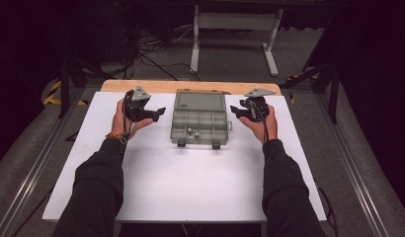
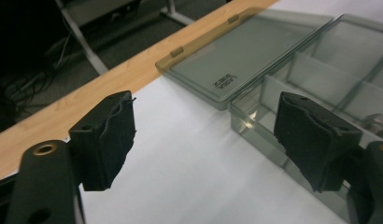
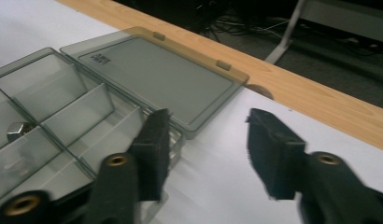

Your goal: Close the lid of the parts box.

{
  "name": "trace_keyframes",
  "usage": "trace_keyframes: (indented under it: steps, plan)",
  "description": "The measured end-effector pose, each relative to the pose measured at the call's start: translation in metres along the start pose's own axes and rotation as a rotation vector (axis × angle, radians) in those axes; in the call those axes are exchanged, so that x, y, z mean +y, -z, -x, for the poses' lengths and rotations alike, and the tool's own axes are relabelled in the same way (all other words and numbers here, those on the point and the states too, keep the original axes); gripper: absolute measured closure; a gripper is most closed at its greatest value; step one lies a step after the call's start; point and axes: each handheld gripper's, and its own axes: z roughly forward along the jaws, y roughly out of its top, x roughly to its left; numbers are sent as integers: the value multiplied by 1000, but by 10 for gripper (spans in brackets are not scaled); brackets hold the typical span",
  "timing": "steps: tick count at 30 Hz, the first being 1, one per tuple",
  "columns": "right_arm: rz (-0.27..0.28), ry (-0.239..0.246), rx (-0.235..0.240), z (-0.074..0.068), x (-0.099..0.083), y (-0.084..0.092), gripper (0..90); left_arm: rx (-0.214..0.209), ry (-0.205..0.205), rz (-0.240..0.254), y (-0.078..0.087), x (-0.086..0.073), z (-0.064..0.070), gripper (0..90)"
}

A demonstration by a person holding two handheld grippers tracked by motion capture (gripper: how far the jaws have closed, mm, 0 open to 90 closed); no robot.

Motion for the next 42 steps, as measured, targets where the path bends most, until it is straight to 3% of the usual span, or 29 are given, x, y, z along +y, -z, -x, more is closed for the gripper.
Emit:
trace_keyframes:
  steps: [2, 4, 5, 7, 9, 14, 21, 31, 42]
  plan:
    - [-23, 19, 12, -1, 2, -7, 696, 4, -3, -40, -9, 0, 0, 407]
    - [-41, 25, 22, -2, 4, -13, 843, 10, 9, -73, -20, -1, 1, 610]
    - [-49, 24, 34, -3, 4, -17, 866, 13, 9, -101, -27, -2, 1, 668]
    - [-92, 55, 11, -5, 5, -26, 893, 29, -7, -136, -36, -2, 3, 750]
    - [-125, 71, 4, -5, 5, -33, 900, 27, -8, -149, -42, -2, 5, 804]
    - [-179, 78, -5, -1, 1, -47, 900, 49, -48, -233, -65, -2, 15, 837]
    - [-232, 79, -41, 8, -9, -59, 900, 57, -56, -280, -83, -4, 20, 852]
    - [-261, 107, -8, 6, -15, -74, 900, 42, -8, -254, -90, -3, 15, 892]
    - [-249, 149, 22, 9, -12, -82, 900, 69, -26, -261, -103, 5, 12, 895]
